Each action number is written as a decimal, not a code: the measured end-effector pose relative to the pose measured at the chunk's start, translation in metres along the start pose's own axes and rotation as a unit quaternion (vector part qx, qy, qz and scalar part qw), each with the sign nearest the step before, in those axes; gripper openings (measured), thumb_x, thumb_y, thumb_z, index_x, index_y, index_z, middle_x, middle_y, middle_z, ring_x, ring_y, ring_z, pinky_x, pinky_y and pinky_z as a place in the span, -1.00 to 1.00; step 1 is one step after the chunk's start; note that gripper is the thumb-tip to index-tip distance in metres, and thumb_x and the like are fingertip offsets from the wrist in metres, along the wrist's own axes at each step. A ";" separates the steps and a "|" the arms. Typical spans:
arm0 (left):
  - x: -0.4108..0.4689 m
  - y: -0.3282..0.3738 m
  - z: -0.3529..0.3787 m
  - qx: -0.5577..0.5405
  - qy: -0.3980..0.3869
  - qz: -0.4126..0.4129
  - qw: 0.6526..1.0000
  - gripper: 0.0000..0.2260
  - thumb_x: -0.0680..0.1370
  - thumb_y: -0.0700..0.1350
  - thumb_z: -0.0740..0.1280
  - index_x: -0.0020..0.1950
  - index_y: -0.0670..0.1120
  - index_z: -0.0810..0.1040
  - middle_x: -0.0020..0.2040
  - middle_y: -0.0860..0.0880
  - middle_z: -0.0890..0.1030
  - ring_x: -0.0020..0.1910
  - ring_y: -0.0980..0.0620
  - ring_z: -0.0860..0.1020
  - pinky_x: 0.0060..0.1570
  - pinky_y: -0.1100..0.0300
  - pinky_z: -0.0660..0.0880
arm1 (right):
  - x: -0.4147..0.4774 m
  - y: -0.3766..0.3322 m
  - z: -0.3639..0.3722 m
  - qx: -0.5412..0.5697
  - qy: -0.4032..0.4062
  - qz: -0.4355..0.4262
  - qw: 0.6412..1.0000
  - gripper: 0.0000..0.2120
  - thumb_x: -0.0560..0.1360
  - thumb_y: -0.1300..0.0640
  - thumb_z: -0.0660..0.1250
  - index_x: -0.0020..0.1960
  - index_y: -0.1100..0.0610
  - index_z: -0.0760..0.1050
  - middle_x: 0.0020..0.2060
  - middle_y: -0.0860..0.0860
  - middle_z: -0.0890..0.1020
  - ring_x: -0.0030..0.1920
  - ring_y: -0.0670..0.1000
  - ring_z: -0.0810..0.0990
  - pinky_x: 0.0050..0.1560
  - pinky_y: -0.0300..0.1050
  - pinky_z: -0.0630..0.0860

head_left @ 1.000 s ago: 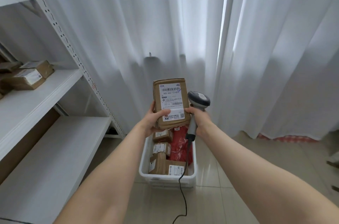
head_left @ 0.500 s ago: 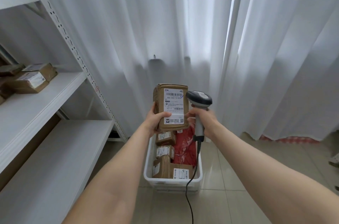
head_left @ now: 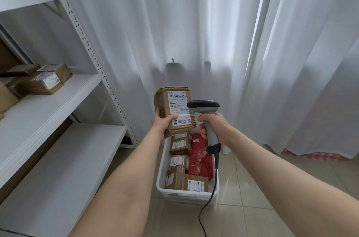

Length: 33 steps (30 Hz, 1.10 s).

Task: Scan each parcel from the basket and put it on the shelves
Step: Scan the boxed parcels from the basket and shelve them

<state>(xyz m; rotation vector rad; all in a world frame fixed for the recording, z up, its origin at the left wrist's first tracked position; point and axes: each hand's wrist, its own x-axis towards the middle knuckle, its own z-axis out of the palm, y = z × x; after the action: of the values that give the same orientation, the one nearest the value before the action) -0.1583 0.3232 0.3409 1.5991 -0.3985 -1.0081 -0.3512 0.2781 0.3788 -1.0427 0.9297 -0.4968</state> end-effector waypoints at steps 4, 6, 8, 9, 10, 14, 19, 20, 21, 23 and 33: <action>-0.004 0.004 -0.004 -0.001 -0.025 -0.008 1.000 -0.31 0.46 -0.12 0.47 0.50 0.13 0.22 0.18 -0.09 0.60 -0.11 -0.02 0.62 -0.46 0.20 0.51 | -0.002 0.000 0.002 -0.003 -0.010 -0.003 1.000 -0.90 0.50 0.26 0.32 0.00 0.26 0.48 -0.46 0.09 0.57 -0.50 0.00 0.48 -0.46 -0.18 0.49; -0.006 0.004 -0.006 0.004 -0.042 -0.012 0.999 -0.29 0.46 -0.12 0.46 0.52 0.13 0.18 0.21 -0.10 0.59 -0.10 -0.04 0.62 -0.46 0.19 0.52 | -0.002 -0.002 0.004 0.011 -0.011 -0.028 0.999 -0.91 0.51 0.25 0.32 0.00 0.25 0.49 -0.44 0.10 0.57 -0.49 -0.01 0.48 -0.44 -0.17 0.50; -0.009 0.004 -0.007 0.010 -0.053 -0.017 0.998 -0.26 0.47 -0.13 0.45 0.54 0.14 0.14 0.22 -0.11 0.58 -0.08 -0.05 0.62 -0.40 0.17 0.51 | -0.003 -0.006 0.006 0.033 -0.013 -0.046 0.998 -0.91 0.52 0.24 0.32 0.00 0.24 0.50 -0.44 0.11 0.58 -0.51 -0.01 0.49 -0.43 -0.17 0.51; -0.010 0.004 -0.007 0.010 -0.054 -0.020 0.998 -0.24 0.47 -0.13 0.45 0.54 0.14 0.12 0.23 -0.11 0.57 -0.08 -0.06 0.61 -0.36 0.15 0.50 | -0.003 -0.008 0.007 0.040 -0.018 -0.051 0.998 -0.89 0.52 0.23 0.33 0.01 0.24 0.50 -0.44 0.10 0.58 -0.51 -0.01 0.50 -0.44 -0.17 0.52; -0.011 0.003 -0.007 0.010 -0.056 -0.021 0.998 -0.23 0.47 -0.14 0.45 0.55 0.14 0.10 0.23 -0.12 0.57 -0.08 -0.06 0.61 -0.34 0.14 0.50 | -0.004 -0.010 0.008 0.040 -0.024 -0.052 0.998 -0.88 0.52 0.22 0.33 0.03 0.25 0.49 -0.45 0.10 0.59 -0.52 -0.02 0.50 -0.45 -0.18 0.52; -0.016 0.002 -0.006 0.004 -0.060 -0.022 0.998 -0.24 0.47 -0.15 0.45 0.55 0.12 0.10 0.24 -0.13 0.56 -0.08 -0.07 0.61 -0.34 0.13 0.50 | -0.008 -0.013 0.011 0.018 -0.031 -0.038 0.999 -0.82 0.51 0.20 0.33 0.08 0.25 0.48 -0.46 0.08 0.59 -0.52 -0.03 0.50 -0.45 -0.20 0.51; -0.021 0.003 -0.007 0.007 -0.055 -0.019 0.998 -0.27 0.47 -0.15 0.44 0.53 0.13 0.14 0.22 -0.11 0.57 -0.10 -0.06 0.61 -0.36 0.15 0.51 | -0.016 -0.018 0.012 0.019 -0.021 -0.029 0.999 -0.88 0.51 0.23 0.31 0.02 0.25 0.49 -0.47 0.09 0.56 -0.53 -0.02 0.48 -0.47 -0.20 0.49; -0.022 0.003 -0.007 0.005 -0.052 -0.020 0.998 -0.27 0.47 -0.16 0.44 0.53 0.13 0.15 0.20 -0.10 0.58 -0.12 -0.05 0.61 -0.37 0.16 0.51 | -0.018 -0.019 0.011 0.018 -0.019 -0.030 0.999 -0.90 0.51 0.24 0.30 0.00 0.25 0.49 -0.48 0.09 0.55 -0.54 -0.02 0.47 -0.48 -0.21 0.48; -0.023 0.003 -0.007 0.003 -0.050 -0.020 0.999 -0.27 0.47 -0.16 0.44 0.52 0.14 0.15 0.18 -0.09 0.59 -0.14 -0.04 0.61 -0.39 0.17 0.51 | -0.019 -0.020 0.011 0.016 -0.017 -0.030 0.999 -0.91 0.51 0.25 0.29 0.00 0.24 0.49 -0.48 0.08 0.54 -0.54 -0.02 0.46 -0.49 -0.21 0.48; -0.024 0.004 -0.008 0.004 -0.046 -0.018 0.999 -0.29 0.47 -0.16 0.45 0.50 0.15 0.17 0.13 -0.08 0.60 -0.17 -0.03 0.62 -0.47 0.20 0.52 | -0.023 -0.023 0.011 0.012 -0.014 -0.029 0.999 -0.92 0.51 0.25 0.28 -0.02 0.24 0.49 -0.49 0.08 0.53 -0.55 -0.03 0.46 -0.49 -0.21 0.47; -0.034 0.010 -0.020 0.001 -0.027 -0.011 1.000 -0.34 0.45 -0.09 0.47 0.46 0.16 0.24 0.10 -0.08 0.62 -0.06 -0.10 0.61 -0.24 0.06 0.50 | -0.024 -0.024 0.020 0.058 -0.020 -0.031 0.998 -0.92 0.52 0.26 0.32 -0.02 0.26 0.49 -0.45 0.12 0.58 -0.52 -0.02 0.48 -0.49 -0.19 0.49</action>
<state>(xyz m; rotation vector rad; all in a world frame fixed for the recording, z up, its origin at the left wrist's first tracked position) -0.1595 0.3571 0.3632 1.5832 -0.4194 -1.0686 -0.3456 0.2951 0.4133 -0.9745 0.8262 -0.5732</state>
